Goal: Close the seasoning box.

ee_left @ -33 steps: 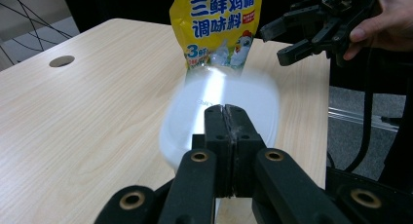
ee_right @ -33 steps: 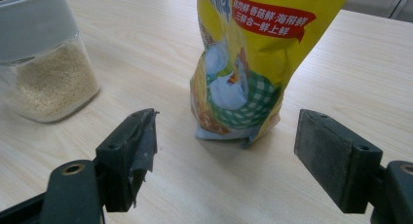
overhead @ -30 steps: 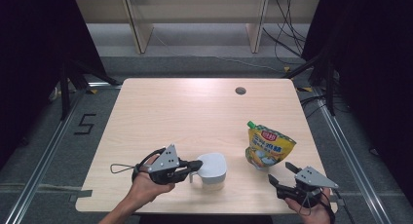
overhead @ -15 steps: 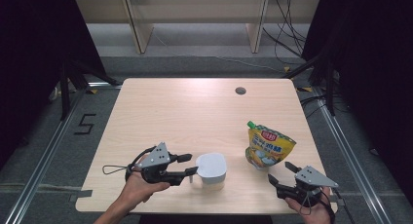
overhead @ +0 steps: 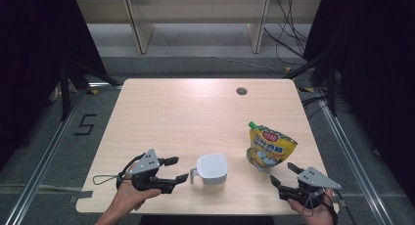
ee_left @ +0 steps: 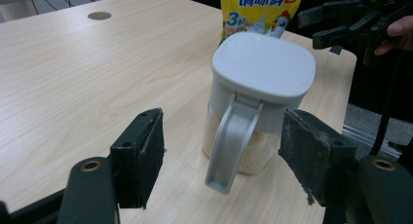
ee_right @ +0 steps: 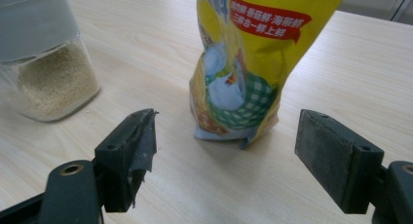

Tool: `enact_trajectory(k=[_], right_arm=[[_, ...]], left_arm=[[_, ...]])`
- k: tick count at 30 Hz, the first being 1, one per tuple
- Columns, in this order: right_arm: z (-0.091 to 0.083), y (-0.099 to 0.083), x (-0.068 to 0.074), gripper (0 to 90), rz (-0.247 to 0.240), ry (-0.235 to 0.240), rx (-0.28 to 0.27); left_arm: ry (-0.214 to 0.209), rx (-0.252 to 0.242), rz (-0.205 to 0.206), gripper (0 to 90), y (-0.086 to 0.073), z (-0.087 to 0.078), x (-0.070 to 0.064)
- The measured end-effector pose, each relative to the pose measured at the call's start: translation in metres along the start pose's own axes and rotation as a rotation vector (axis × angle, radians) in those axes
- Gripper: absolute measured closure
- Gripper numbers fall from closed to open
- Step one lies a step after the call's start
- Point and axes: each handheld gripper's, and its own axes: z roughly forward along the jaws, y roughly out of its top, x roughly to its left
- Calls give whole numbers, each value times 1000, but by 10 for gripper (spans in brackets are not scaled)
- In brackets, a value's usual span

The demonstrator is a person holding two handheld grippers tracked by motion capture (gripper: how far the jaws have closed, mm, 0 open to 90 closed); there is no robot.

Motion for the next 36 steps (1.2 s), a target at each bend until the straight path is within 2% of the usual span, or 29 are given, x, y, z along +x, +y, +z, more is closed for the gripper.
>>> enact_trajectory(k=[1,2,3,4,5,6,7,9,11,14,17,20,21,22,23,24,25,26,27,28,30,31,32,34,36], right_arm=[[0,0,1,239,1,2,1],[-1,-1,1,239,4,1,3],[-3,-1,1,239,10,-6,9],[-4,-1,4,239,39,-7,7],[-5,-1,2,239,24,-16,13],[-4,-1,0,239,16,-5,0],[-3,-1,0,239,13,1,2],[-3,-1,0,239,15,-1,4],[-3,-1,-1,239,-1,-2,2],[-3,-2,0,239,16,2,3],[-4,-2,0,239,13,-6,2],[-4,-1,1,239,22,-10,7],[-4,-2,3,239,35,-11,13],[-3,-2,1,239,21,-9,8],[-4,-2,3,239,45,-10,17],[-4,-2,3,239,37,-7,14],[-4,-2,3,239,38,-7,14],[-4,-2,3,238,38,-6,15],[-3,-2,0,238,9,3,6],[-2,-2,0,238,11,4,7],[-2,-2,1,233,14,-5,13],[-2,-2,0,226,-10,-8,12],[-2,-3,4,219,32,-3,30],[-1,-3,1,215,6,10,33],[-1,-3,3,205,22,3,34]], left_arm=[[0,8,9,321,-2,-2,1],[6,5,0,321,-4,-2,1],[5,13,16,319,-5,-4,2],[5,7,1,318,-6,-4,2],[0,13,3,317,-7,-4,3],[16,21,-11,316,-9,-5,2],[11,21,1,315,-9,-5,3],[12,26,-15,314,-12,-4,3],[12,34,-1,313,-13,-4,3],[7,45,3,311,-16,-3,4],[15,59,-26,308,-21,-1,2],[14,80,-11,305,-27,-1,4],[16,79,-24,304,-30,-1,4],[17,89,-21,304,-31,-1,4],[15,84,-23,302,-33,0,4],[17,98,-23,300,-34,0,4],[19,99,-46,298,-36,1,3],[17,105,-30,297,-37,3,3],[27,120,-40,295,-39,4,2],[21,114,-50,295,-40,6,1],[17,127,-43,288,-42,8,2],[13,125,-39,287,-42,8,1],[11,126,-37,286,-42,8,1],[20,127,-30,284,-42,8,1],[28,126,-33,283,-41,7,2]])
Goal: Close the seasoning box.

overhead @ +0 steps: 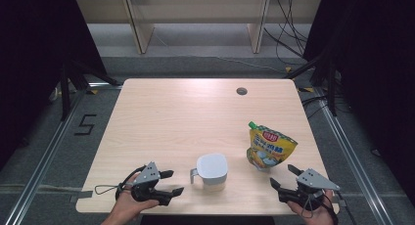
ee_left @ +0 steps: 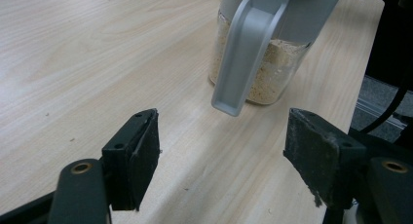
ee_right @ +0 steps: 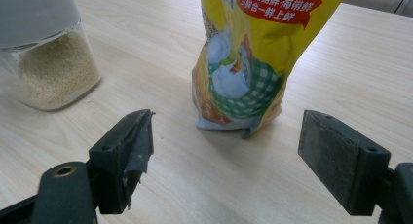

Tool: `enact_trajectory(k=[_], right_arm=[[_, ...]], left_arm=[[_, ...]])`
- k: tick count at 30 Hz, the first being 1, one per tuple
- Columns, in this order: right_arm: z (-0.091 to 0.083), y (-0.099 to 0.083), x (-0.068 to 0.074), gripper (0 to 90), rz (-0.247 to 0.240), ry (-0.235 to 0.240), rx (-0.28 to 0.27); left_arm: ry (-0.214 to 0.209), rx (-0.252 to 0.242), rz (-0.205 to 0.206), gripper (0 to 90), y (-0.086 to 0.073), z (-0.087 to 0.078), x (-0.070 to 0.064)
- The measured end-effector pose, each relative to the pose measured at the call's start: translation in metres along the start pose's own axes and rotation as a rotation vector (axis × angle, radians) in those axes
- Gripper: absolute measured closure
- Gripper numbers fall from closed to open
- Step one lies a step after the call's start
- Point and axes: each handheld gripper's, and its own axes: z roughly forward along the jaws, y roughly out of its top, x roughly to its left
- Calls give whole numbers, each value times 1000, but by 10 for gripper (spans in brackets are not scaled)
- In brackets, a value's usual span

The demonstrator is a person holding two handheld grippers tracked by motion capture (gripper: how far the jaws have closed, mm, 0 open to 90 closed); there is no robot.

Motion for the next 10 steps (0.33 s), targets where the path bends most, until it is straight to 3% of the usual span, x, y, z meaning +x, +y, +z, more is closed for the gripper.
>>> enact_trajectory(k=[1,2,5,7,8,9,10], right_arm=[[1,0,-2,204,-16,5,-2],[1,0,-2,204,-21,6,0],[1,0,-2,203,-25,-3,7],[2,0,-2,202,-34,-3,0],[2,0,-2,201,-18,13,8],[2,0,1,201,4,2,16],[2,0,1,200,7,2,18]], left_arm=[[4,-22,-7,282,0,0,-1],[-3,-2,9,281,1,-1,1],[4,-10,-20,280,1,-1,0],[4,-9,-2,278,1,-2,2],[1,-14,-4,277,1,-1,3],[3,-9,3,274,1,-2,3],[2,-7,-24,269,1,-1,2]])
